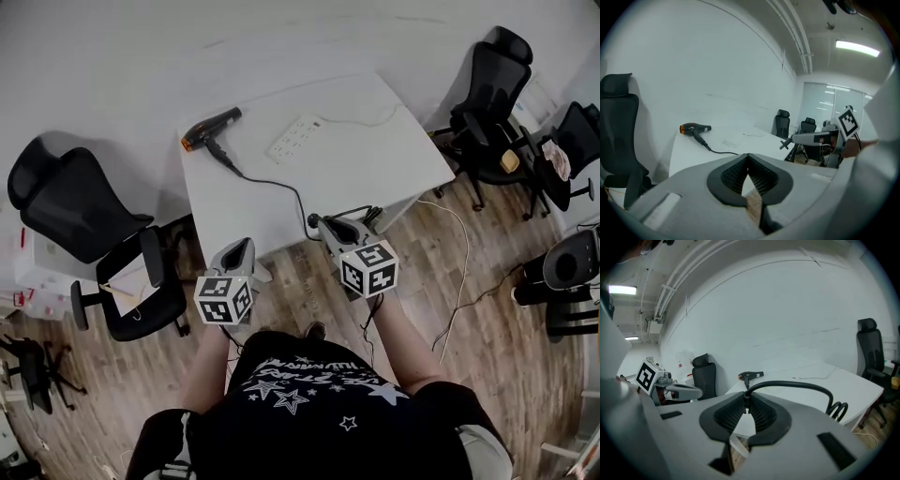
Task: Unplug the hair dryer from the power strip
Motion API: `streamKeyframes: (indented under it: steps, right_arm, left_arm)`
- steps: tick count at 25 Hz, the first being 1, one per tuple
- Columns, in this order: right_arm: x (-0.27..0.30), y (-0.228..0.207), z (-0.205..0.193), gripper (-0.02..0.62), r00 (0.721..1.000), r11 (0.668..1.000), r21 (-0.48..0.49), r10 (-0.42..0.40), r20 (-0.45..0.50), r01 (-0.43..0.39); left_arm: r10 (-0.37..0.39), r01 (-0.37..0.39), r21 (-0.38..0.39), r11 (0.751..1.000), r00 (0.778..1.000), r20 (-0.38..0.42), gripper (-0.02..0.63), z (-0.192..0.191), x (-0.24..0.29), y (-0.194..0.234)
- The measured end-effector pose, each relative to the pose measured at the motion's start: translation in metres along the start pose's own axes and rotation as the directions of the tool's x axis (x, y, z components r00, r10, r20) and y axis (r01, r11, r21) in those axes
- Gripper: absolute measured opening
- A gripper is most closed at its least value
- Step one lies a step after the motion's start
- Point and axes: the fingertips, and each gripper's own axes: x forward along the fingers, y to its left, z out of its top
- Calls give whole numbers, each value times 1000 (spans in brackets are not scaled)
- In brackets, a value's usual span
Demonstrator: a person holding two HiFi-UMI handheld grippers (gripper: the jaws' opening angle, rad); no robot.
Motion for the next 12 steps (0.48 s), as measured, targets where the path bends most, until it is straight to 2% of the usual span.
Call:
streamKeyframes:
  steps: [8, 12]
  right_arm:
    - [8, 23, -8, 49, 999, 999, 12, -47, -13, 48]
    - [10, 41, -13, 49, 996, 996, 28, -87, -25, 88]
  left_arm:
    - [-56, 56, -31, 998, 998, 22, 8, -4, -18, 15]
    - [-88, 88, -6, 996, 996, 2, 8, -14, -33, 27]
